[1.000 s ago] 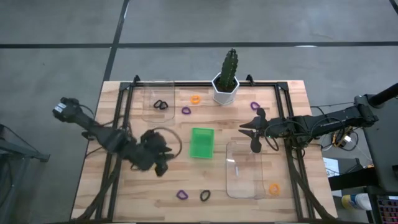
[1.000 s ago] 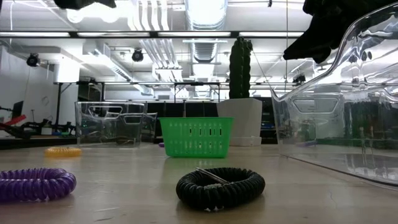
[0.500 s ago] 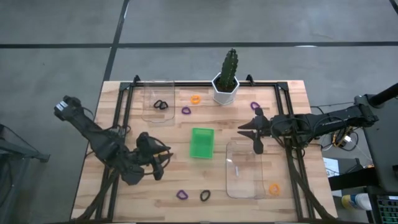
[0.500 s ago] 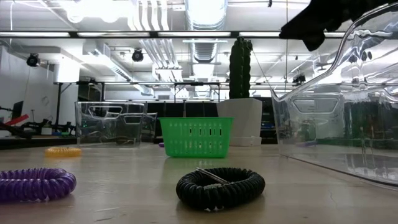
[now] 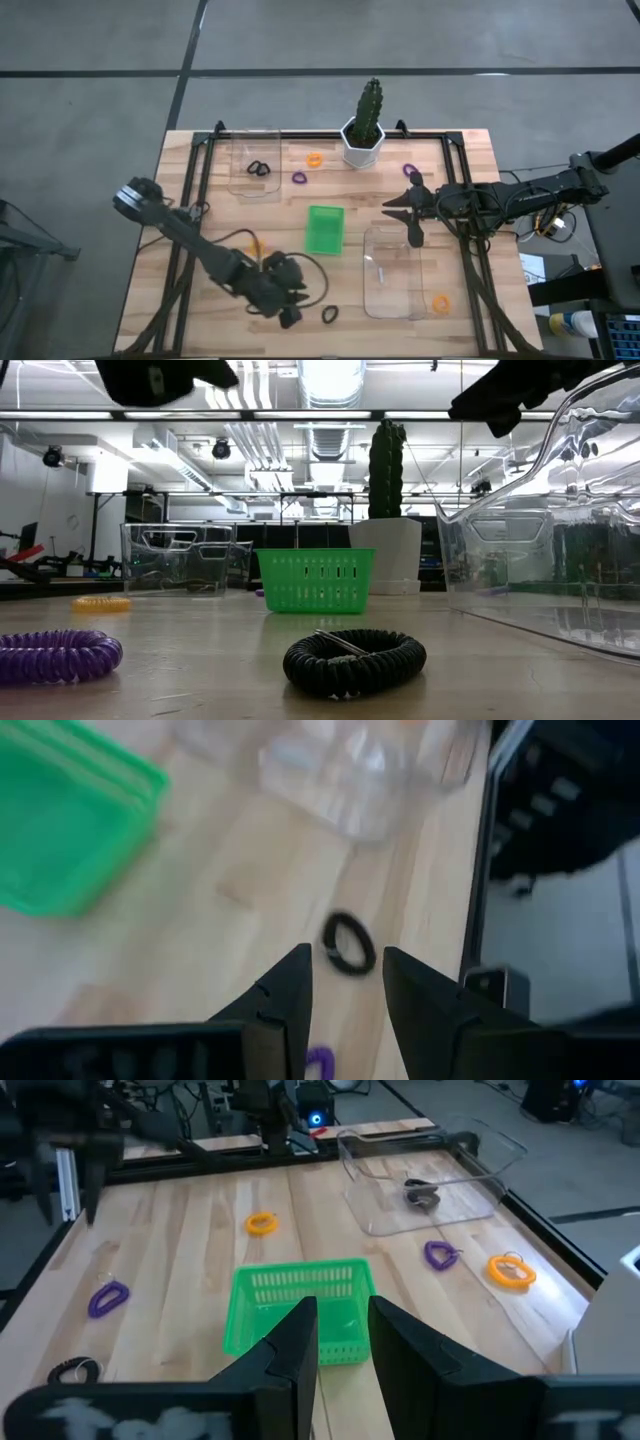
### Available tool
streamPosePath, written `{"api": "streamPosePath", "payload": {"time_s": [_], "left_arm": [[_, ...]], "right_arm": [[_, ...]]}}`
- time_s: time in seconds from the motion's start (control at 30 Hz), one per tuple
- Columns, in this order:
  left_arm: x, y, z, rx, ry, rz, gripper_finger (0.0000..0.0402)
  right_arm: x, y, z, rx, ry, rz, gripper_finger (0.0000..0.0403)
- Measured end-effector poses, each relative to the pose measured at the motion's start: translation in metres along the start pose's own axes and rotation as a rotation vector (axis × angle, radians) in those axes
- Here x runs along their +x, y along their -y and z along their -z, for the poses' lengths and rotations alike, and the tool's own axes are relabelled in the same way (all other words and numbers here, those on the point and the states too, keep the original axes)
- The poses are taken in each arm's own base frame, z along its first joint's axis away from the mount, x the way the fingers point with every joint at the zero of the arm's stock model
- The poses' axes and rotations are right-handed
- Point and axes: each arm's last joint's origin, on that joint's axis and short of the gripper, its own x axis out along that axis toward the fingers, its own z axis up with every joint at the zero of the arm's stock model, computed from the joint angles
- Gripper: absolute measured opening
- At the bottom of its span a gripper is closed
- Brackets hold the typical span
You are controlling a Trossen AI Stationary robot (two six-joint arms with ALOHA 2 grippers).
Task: Sort spring keychains
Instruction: Put the black spring keychain into the top transparent bin
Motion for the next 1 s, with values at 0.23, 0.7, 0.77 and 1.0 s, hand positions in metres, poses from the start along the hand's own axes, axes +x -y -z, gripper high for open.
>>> {"api": "streamPosePath", "payload": {"time_s": [0.23,0.7,0.77,1.0], "left_arm": [[0.037,0.013,-0.011,0.005,-0.091,-0.029,0.0117],[0.078,0.016,-0.018,-0.178,-0.123,-0.065,0.0117],[0.083,0.016,-0.015,-0.222,-0.127,-0.074,0.0117],[0.095,0.017,-0.009,-0.327,-0.158,-0.086,0.0117]], "right_arm": [[0.0,0.0,0.001,-0.001,-0.005,0.001,0.0086],[0.0,0.0,0.001,-0.004,-0.012,0.002,0.0086],[0.0,0.0,0.001,-0.003,-0.012,0.002,0.0086],[0.0,0.0,0.002,-0.004,-0.013,0.002,0.0086]]}}
